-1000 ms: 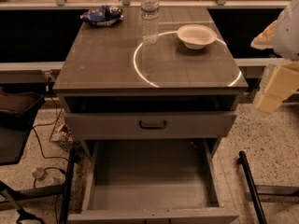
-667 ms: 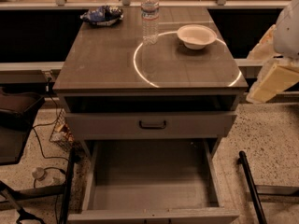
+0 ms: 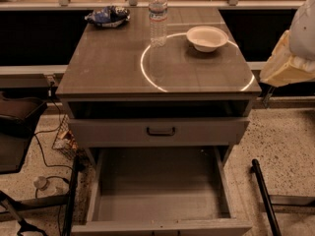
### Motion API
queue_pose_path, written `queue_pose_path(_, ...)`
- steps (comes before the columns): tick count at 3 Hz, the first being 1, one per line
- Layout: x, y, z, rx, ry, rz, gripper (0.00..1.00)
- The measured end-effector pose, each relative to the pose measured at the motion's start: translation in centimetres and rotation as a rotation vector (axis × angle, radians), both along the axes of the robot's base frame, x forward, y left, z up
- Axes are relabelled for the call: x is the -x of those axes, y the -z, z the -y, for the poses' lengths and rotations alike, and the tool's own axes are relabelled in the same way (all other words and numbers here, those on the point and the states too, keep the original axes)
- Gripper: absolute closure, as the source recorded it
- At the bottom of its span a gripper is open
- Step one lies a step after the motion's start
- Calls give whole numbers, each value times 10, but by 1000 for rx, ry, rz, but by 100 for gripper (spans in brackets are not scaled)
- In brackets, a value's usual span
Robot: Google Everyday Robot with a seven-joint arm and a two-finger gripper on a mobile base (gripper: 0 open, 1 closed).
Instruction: Close middle drawer
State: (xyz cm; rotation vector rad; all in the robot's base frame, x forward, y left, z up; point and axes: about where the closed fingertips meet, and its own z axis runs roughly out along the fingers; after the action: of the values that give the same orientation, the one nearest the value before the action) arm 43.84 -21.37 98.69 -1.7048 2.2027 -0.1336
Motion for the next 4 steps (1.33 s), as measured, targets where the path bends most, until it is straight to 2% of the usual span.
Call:
queue_pose_path(1, -3, 1, -2, 31, -12, 23, 100)
queue_pose_path(2, 12, 46, 7, 57, -17, -20, 100)
queue_pose_path(3, 47, 90, 10, 59, -18, -43, 100)
queue_pose_path(4, 105, 161, 9, 37, 26, -91, 100)
